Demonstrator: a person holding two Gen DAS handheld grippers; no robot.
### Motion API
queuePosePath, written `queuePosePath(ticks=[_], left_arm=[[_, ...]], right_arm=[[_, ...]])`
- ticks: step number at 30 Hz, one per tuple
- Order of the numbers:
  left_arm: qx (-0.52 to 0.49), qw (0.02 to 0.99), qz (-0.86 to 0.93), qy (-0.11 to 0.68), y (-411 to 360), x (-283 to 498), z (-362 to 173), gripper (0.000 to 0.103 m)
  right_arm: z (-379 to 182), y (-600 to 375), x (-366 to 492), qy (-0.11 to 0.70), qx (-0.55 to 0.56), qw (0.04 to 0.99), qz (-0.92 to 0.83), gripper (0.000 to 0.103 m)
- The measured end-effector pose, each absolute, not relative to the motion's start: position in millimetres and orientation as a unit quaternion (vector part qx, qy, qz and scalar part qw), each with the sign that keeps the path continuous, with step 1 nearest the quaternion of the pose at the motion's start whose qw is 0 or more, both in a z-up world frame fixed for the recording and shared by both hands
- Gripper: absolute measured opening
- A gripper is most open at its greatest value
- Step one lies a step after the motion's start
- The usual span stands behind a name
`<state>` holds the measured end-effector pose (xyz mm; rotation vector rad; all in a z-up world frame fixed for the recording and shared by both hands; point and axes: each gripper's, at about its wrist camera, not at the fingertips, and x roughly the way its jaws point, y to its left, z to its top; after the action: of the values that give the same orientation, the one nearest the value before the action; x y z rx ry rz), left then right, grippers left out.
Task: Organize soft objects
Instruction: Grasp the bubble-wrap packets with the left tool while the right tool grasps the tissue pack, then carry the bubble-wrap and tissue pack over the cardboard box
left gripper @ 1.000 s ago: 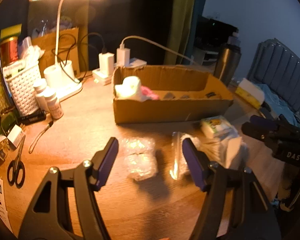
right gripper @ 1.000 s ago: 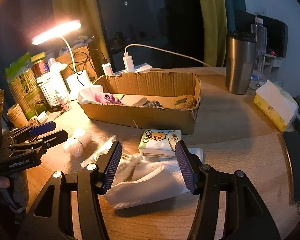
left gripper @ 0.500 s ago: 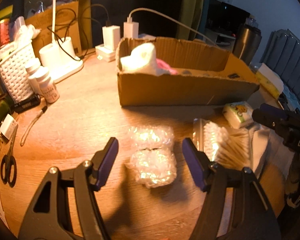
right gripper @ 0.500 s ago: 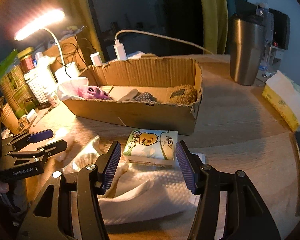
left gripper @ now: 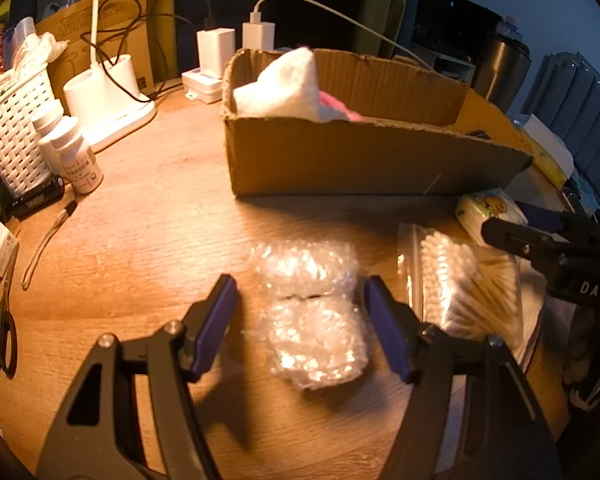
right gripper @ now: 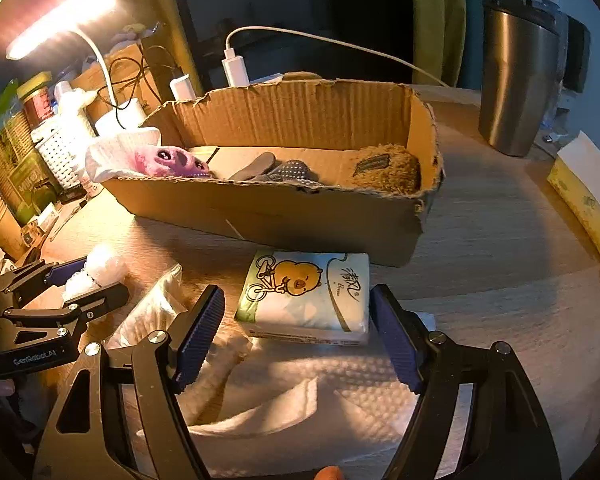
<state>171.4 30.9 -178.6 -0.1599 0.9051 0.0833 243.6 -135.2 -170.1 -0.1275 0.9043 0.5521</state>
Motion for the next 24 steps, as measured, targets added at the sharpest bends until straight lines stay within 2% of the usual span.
queuePosePath(ticks=[1, 3, 4, 6, 24], left_arm=[[-0.08, 0.896, 0.037, 0.435, 32.1, 171.0, -178.5, 0.064], [-0.085, 0.897, 0.03, 0.433, 34.0, 169.9, -178.2, 0.054], [-0.086, 0.897, 0.027, 0.432, 34.7, 169.4, -178.0, 0.048], [-0.085, 0.898, 0.021, 0.43, 34.7, 167.4, -177.0, 0.045], [-0.078, 0.921, -0.012, 0.382, 17.3, 141.7, -139.4, 0.044]], right_arm=[[-170.0, -134.4, 243.7, 0.432, -0.062, 0.861, 0.263, 0.077], [-170.0, -133.6, 243.7, 0.432, -0.064, 0.861, 0.261, 0.07], [-170.2, -133.2, 243.5, 0.433, -0.065, 0.861, 0.26, 0.07], [-170.0, -132.5, 242.0, 0.432, -0.068, 0.861, 0.259, 0.07], [-129.3, -146.2, 209.6, 0.383, -0.055, 0.882, 0.27, 0.07]])
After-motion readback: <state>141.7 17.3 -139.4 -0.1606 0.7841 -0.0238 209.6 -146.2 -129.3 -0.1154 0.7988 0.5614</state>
